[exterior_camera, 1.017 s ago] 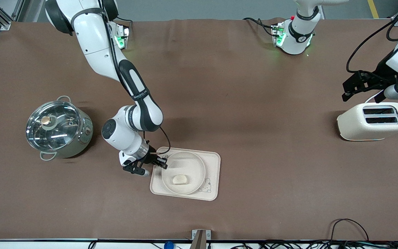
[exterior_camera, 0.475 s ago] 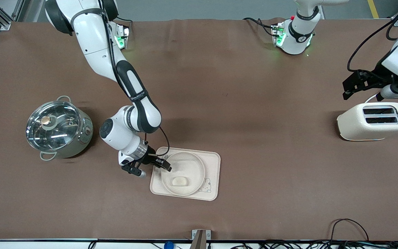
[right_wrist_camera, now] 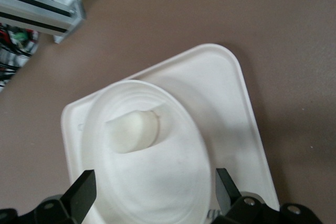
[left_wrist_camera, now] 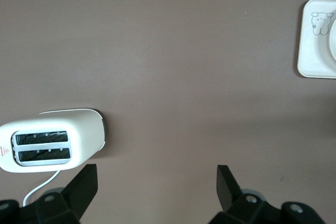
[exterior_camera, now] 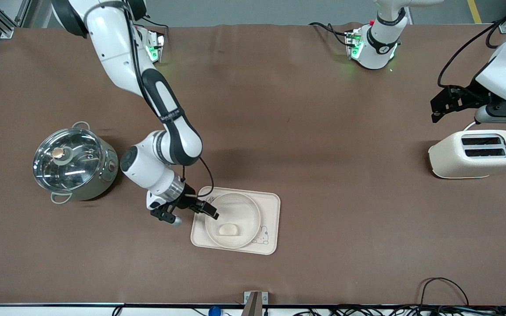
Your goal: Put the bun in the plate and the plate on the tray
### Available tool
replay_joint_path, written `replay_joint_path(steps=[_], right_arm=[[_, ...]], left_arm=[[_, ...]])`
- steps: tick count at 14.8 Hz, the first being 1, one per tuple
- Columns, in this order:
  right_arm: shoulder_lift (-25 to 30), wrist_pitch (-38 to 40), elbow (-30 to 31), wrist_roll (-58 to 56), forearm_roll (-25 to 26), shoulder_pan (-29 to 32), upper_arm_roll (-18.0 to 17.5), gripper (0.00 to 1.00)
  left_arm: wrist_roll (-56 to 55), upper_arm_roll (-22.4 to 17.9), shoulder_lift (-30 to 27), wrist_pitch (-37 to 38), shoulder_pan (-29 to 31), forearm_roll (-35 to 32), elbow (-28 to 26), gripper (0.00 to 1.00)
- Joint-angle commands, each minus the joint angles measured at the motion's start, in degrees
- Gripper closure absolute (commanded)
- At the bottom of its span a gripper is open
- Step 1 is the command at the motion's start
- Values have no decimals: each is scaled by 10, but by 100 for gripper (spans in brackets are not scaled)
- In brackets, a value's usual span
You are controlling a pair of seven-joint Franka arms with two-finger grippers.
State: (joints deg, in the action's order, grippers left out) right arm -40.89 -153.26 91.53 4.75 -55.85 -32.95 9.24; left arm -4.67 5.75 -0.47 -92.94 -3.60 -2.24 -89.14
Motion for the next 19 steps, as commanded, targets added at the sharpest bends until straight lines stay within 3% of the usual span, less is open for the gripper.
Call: replay_joint_path(steps=[1, 4, 7, 10, 13, 15, 19], right_arm=[[135, 4, 131, -9, -7, -3, -2, 0], [212, 8, 197, -13, 14, 3, 3, 0], [244, 99, 197, -12, 89, 3, 59, 0], [264, 201, 152, -7, 235, 3, 109, 0], [258, 318, 71, -5, 323, 3, 150, 0], [263, 365, 43, -4, 409, 4, 155, 0], [308, 538, -9, -11, 489, 3, 192, 0]], left_arm=[[-3, 2, -1, 12, -1, -1, 8, 0], [0, 1, -1, 12, 0, 0, 8, 0], [0, 2, -1, 12, 0, 0, 8, 0], [1, 1, -1, 12, 1, 0, 8, 0], [2, 1, -1, 12, 2, 0, 8, 0], [2, 1, -1, 12, 2, 0, 8, 0], [2, 1, -1, 12, 3, 3, 8, 0]])
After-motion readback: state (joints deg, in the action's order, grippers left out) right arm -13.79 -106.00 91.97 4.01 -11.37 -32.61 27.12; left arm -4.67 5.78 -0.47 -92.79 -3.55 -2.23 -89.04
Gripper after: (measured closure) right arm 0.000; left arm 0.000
